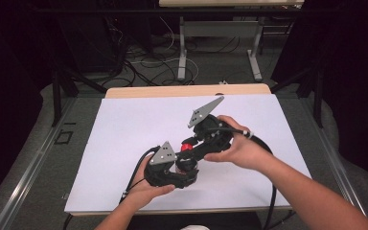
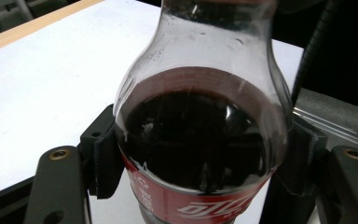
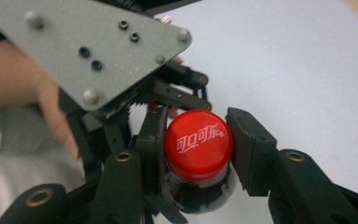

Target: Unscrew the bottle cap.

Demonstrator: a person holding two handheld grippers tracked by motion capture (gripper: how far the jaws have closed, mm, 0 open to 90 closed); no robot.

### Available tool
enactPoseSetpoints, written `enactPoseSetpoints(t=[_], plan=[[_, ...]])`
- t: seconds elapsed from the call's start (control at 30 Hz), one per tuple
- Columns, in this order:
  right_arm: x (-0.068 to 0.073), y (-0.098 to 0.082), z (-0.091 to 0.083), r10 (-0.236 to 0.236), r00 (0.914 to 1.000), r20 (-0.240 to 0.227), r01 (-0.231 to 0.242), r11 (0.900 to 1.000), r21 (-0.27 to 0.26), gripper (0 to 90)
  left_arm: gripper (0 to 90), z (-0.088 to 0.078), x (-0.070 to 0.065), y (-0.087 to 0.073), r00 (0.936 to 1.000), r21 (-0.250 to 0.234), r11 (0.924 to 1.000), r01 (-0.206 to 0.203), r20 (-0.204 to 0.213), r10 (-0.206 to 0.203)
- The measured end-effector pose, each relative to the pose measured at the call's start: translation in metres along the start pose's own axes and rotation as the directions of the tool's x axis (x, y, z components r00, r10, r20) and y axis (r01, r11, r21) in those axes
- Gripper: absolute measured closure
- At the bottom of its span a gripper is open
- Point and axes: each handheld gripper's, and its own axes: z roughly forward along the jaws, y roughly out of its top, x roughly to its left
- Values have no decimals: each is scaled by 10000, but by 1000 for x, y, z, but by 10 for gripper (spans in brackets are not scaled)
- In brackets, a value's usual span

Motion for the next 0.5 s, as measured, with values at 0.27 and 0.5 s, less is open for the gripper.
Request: enactPoseSetpoints(t=[0.27,0.5], plan=[[-20,12,-2,-2933,9136,-2818,3106,9504,179,611,303,-1,-4,1,9978,-62,9996,-282,602,286],[-14,9,1,-3034,9251,-2282,3129,9498,57,399,302,-1,-2,0,9996,-81,9999,-137,252,139]])
